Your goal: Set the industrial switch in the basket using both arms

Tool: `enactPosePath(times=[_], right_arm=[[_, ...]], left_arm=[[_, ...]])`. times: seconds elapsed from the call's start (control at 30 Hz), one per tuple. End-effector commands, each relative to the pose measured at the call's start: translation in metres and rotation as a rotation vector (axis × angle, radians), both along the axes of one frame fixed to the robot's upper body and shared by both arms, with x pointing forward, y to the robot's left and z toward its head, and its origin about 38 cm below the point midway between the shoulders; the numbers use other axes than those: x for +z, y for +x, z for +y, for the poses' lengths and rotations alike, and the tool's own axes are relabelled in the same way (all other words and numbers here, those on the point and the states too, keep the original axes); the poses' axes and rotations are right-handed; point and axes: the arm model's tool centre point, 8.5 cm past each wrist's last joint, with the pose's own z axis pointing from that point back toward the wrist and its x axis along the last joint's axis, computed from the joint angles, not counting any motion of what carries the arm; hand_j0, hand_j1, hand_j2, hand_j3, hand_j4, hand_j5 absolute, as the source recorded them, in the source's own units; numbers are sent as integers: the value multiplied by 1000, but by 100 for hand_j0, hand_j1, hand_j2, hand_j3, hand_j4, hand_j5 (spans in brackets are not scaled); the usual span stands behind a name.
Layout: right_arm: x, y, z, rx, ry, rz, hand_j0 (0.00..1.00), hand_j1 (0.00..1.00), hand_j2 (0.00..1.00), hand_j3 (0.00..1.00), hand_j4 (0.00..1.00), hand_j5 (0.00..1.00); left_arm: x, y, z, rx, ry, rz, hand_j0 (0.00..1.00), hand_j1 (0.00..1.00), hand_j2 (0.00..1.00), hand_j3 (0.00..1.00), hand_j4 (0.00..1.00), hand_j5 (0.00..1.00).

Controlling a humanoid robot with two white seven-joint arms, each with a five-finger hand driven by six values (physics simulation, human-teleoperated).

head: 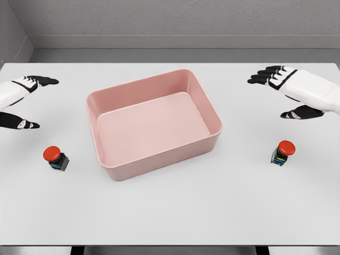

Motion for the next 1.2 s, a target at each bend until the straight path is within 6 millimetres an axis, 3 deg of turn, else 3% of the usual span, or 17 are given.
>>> enactPosePath(times=[0.0,0.37,0.47,0.6,0.63,0.7,0.8,0.9,1.17], right_arm=[[-1,0,1,-1,4,3,100,100,100,100,100,100],[-2,-1,-8,-26,-27,4,100,100,100,100,100,100],[-13,-13,-29,-78,-34,37,100,100,100,100,100,100],[15,-37,-88,-240,-19,-36,100,100,100,100,100,100],[15,-40,-94,-248,-44,-24,100,100,100,100,100,100],[-3,-49,-99,-258,-60,35,100,100,100,100,100,100],[-31,-63,-99,-258,-69,115,100,100,100,100,100,100],[-54,-72,-87,-227,-79,177,100,100,100,100,100,100],[-62,-73,-69,-173,-85,196,100,100,100,100,100,100]], left_arm=[[1,0,-1,-4,-3,3,100,100,100,100,100,100],[0,-3,-12,-51,79,-1,100,100,100,100,100,100],[4,-5,-5,-47,139,0,100,100,100,100,100,100],[3,-9,3,-40,181,13,100,100,100,100,100,100],[1,-9,3,-42,200,13,100,100,100,100,100,100],[-3,-11,3,-44,209,26,100,100,100,100,100,100],[-2,-13,5,-47,234,29,100,100,100,100,100,100],[-4,-15,2,-59,240,29,100,100,100,100,100,100],[-5,-23,-19,-126,270,13,100,100,100,100,100,100]])
